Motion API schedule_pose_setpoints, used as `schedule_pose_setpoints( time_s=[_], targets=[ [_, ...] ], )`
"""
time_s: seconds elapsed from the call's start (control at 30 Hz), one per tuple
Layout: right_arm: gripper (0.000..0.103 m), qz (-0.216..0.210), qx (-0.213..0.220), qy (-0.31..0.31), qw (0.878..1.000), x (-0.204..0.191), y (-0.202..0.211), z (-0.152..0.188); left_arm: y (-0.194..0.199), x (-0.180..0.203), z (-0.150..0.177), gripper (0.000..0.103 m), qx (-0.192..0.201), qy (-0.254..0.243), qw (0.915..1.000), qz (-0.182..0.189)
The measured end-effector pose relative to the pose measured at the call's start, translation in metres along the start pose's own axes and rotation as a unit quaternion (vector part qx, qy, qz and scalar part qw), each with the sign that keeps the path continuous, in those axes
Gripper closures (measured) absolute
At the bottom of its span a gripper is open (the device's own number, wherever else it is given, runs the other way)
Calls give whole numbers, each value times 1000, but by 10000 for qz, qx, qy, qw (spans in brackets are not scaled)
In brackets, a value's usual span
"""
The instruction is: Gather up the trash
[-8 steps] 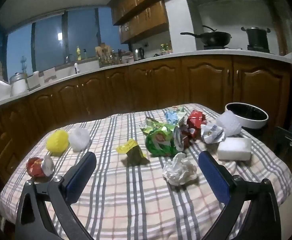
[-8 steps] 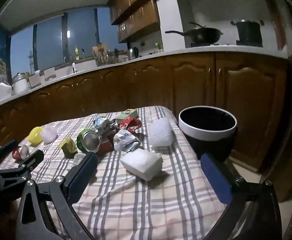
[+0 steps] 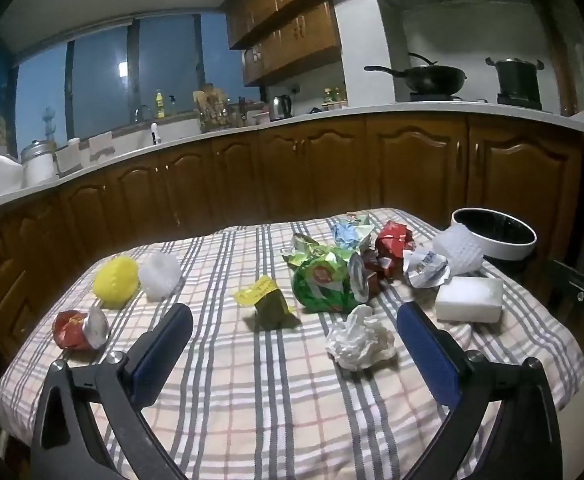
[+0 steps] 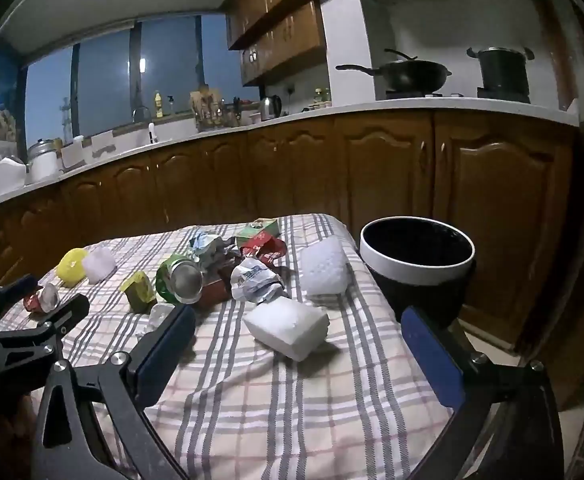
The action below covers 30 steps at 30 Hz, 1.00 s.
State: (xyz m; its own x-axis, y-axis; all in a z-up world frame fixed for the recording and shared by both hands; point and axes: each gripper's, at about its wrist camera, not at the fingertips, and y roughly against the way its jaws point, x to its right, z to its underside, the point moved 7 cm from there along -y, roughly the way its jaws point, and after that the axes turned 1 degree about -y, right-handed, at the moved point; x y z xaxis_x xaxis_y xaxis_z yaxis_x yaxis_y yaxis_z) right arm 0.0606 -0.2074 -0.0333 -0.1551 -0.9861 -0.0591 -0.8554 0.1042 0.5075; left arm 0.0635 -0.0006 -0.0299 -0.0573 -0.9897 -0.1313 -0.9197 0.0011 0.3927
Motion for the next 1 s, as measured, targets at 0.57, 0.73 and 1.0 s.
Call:
schedule_pose_setpoints(
  time_s=[0.57, 0.73, 1.0],
  targets=[
    [0, -28, 38, 56, 10000, -4, -1, 3, -1, -9, 0, 1, -50, 59, 10000, 37],
    [0, -31, 40, 56, 10000, -4, 0, 3, 0, -10, 0, 1, -54, 99, 9999, 27],
    [0, -22, 77, 75, 9999, -7, 3, 0, 2, -8, -2, 1, -15, 83, 10000, 12]
  ],
)
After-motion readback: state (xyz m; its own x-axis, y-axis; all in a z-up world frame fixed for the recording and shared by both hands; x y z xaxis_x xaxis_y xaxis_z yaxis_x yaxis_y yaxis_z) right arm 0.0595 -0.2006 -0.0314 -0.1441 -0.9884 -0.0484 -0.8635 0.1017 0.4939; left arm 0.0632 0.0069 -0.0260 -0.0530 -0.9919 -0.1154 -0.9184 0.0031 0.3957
